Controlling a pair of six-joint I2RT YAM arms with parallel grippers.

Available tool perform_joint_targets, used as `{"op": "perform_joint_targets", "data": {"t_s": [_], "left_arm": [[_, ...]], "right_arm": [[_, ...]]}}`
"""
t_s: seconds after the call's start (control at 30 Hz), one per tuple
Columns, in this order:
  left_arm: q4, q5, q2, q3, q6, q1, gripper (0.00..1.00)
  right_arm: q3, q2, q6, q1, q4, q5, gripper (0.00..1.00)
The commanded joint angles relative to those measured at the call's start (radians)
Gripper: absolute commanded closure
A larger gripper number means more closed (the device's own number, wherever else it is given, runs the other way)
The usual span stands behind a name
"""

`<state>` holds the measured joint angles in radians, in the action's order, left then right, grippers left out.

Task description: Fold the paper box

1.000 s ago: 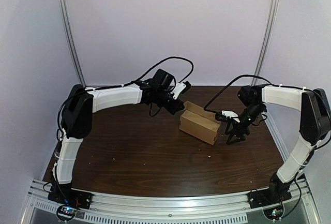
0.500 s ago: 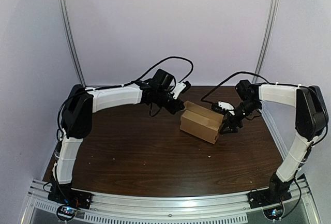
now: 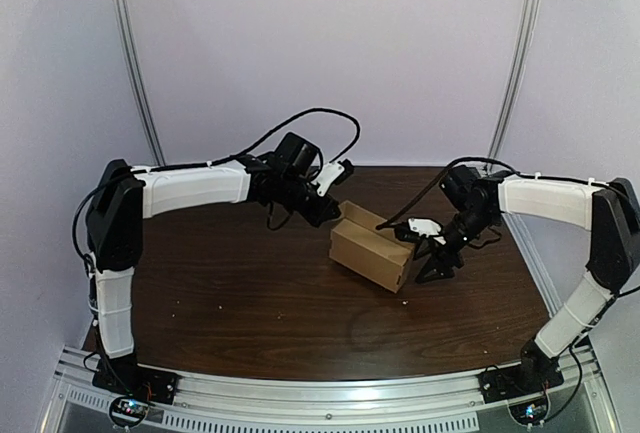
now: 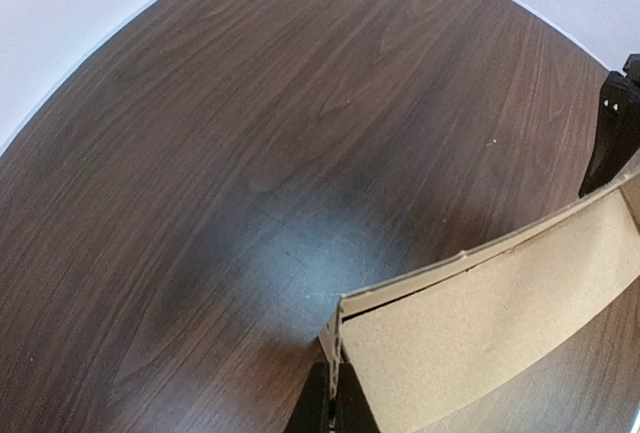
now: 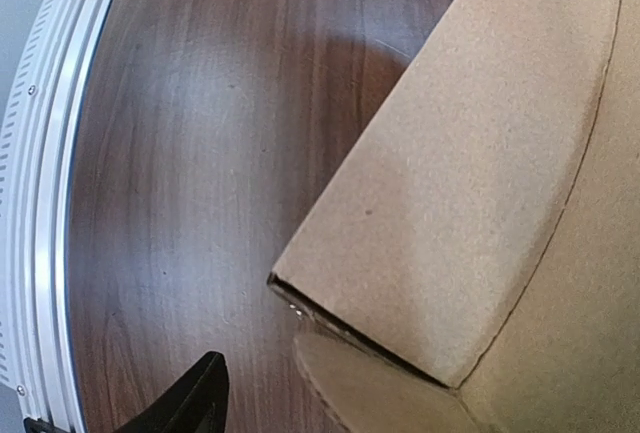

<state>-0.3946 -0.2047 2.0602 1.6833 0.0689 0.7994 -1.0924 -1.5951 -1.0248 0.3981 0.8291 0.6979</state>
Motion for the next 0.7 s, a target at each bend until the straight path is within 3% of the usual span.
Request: {"op": "perform_joint_targets", "data": {"t_s": [0.0,0.67], "left_arm": [[0.000,0.004,-0.055,-0.084,-0.015,0.007,0.99],[0.179,0.029,-0.356,-0.520,0.045,0.050,0.95]], "right_arm": [[0.040,0.020,0.034,0.070,-0.009,-0.009,0.30],[0.039,0.013,0.202,0.303,-0.052,-0.011,0.34]]}}
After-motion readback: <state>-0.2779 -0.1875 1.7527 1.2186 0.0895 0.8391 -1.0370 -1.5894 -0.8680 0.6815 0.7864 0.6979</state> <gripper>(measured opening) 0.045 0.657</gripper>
